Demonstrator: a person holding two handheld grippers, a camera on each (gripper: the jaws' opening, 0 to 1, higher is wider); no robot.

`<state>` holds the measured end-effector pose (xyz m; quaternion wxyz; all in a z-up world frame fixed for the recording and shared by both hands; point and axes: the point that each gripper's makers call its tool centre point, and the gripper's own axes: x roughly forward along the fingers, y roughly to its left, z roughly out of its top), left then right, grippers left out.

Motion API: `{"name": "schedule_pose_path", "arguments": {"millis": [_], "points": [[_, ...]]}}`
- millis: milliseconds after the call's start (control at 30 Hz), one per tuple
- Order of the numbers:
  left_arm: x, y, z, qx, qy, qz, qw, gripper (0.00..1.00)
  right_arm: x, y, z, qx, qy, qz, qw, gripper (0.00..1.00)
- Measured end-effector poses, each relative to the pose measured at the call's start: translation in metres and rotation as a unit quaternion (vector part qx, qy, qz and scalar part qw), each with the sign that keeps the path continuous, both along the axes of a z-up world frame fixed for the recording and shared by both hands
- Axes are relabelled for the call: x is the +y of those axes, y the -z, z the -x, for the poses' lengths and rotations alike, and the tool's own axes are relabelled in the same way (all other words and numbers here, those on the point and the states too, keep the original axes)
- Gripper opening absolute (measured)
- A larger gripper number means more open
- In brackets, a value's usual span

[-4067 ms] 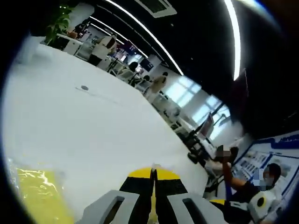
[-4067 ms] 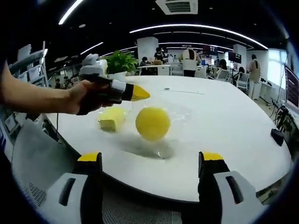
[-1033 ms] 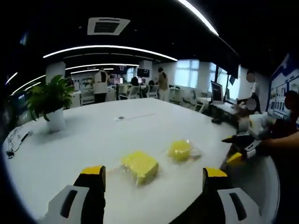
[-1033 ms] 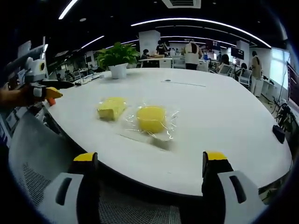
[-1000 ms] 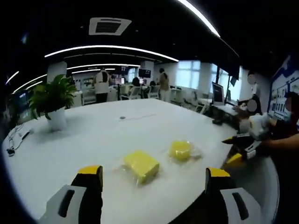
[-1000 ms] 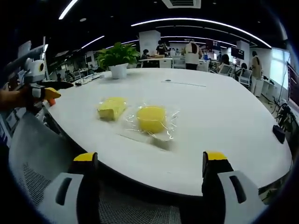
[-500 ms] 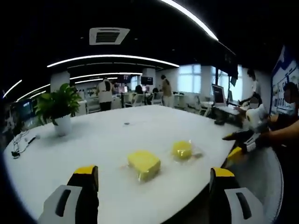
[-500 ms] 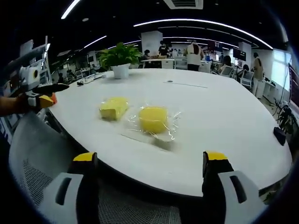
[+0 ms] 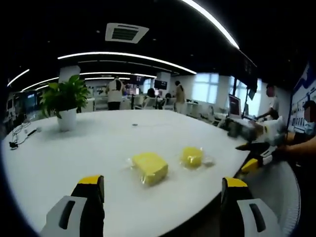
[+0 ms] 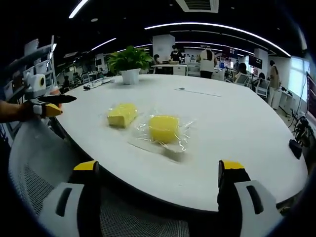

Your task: Compare the silicone blocks by pressing each to a similar depth, holding the contact briefly, and releasing to observe deformation and rebound differences across the visible hardness samples.

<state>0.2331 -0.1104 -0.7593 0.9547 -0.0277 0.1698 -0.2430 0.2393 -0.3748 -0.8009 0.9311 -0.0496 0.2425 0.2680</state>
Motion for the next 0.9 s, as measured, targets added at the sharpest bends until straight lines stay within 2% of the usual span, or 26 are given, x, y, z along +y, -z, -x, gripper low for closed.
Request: {"name": "schedule_pose_path", "arguments": {"millis": [167,267,400,567,833,900], "points": [[-0.002,0.008,0.002,0.017,0.009,-0.017,0.9997,0.86,0.000,-0.002,-0.001,-0.006,0.000,0.000,1.0000,0.96],[0.002,0.003,0.000,0.003,0.000,-0.009,1.0000,0.93,0.000,-0.007,-0.004,-0.021,0.003,-0.005,0.9998,0.96],[0.001,0.001,0.000,0.004,-0.005,0.003,1.0000,1.00,-0.001,-0.008,-0.005,-0.025,0.007,-0.006,0.9996,0.96],[-0.002,-0.002,0.002,-0.008,0.005,0.007,0.9999,1.00,-0.003,-0.008,-0.007,-0.028,0.013,-0.006,0.9995,0.96],[0.002,-0.005,0.001,-0.030,-0.005,0.006,0.9995,1.00,-0.006,-0.008,-0.008,-0.027,0.024,-0.008,0.9993,0.96],[0.003,-0.002,0.001,-0.023,-0.008,0.014,0.9996,1.00,-0.005,-0.006,-0.007,-0.023,0.023,-0.003,0.9995,0.96]]}}
